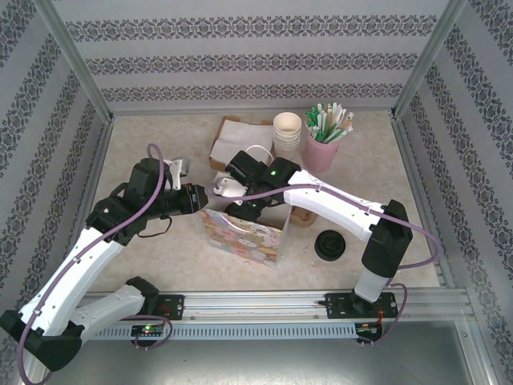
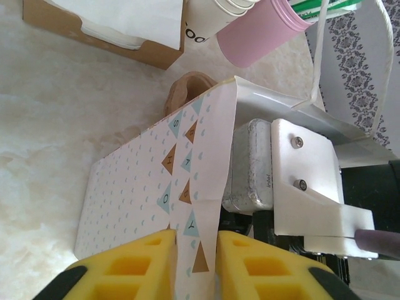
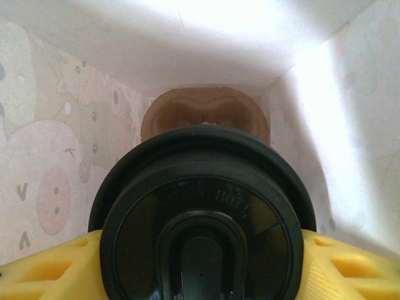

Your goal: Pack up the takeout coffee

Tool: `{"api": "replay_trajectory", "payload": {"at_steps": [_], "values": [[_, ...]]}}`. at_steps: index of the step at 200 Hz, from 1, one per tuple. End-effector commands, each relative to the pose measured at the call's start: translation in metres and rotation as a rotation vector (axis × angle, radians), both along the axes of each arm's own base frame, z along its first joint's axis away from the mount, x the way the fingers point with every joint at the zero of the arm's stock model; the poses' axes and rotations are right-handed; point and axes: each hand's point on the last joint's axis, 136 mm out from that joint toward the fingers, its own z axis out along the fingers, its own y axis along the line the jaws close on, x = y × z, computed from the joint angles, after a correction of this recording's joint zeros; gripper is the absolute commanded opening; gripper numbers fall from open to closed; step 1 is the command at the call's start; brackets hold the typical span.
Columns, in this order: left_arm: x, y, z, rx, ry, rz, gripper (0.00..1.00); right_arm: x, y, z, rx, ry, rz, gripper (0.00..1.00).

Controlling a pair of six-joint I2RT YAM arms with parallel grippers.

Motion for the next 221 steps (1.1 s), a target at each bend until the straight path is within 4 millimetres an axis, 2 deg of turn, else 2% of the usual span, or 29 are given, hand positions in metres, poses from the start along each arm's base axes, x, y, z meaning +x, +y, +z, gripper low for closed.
{"api": "replay_trajectory", "payload": {"at_steps": [1, 26, 47, 86, 125, 156, 221], "values": [[0.001, 0.002, 0.012, -0.022, -0.06, 0.024, 0.29, -0.007, 0.004, -0.004, 0.005, 0.014, 0.011, 0.46], [0.001, 0.01, 0.019, -0.028, -0.103, 0.063, 0.39, -0.008, 0.001, -0.01, -0.009, 0.02, 0.007, 0.46], [0.0, 0.015, 0.027, -0.041, -0.139, 0.087, 0.42, -0.009, 0.002, -0.013, -0.01, 0.031, 0.004, 0.46], [0.0, 0.032, 0.03, -0.018, -0.184, 0.161, 0.43, -0.01, -0.001, -0.025, -0.057, 0.033, 0.008, 0.46], [0.002, 0.067, 0.017, 0.051, -0.196, 0.342, 0.39, -0.013, -0.009, -0.036, -0.116, 0.036, 0.011, 0.45], [0.003, 0.086, -0.009, 0.106, -0.16, 0.444, 0.36, -0.014, -0.015, -0.04, -0.147, 0.024, 0.018, 0.45], [0.019, 0.064, -0.077, 0.074, 0.022, 0.4, 0.33, -0.019, -0.031, -0.054, -0.265, 0.016, 0.045, 0.45]]}}
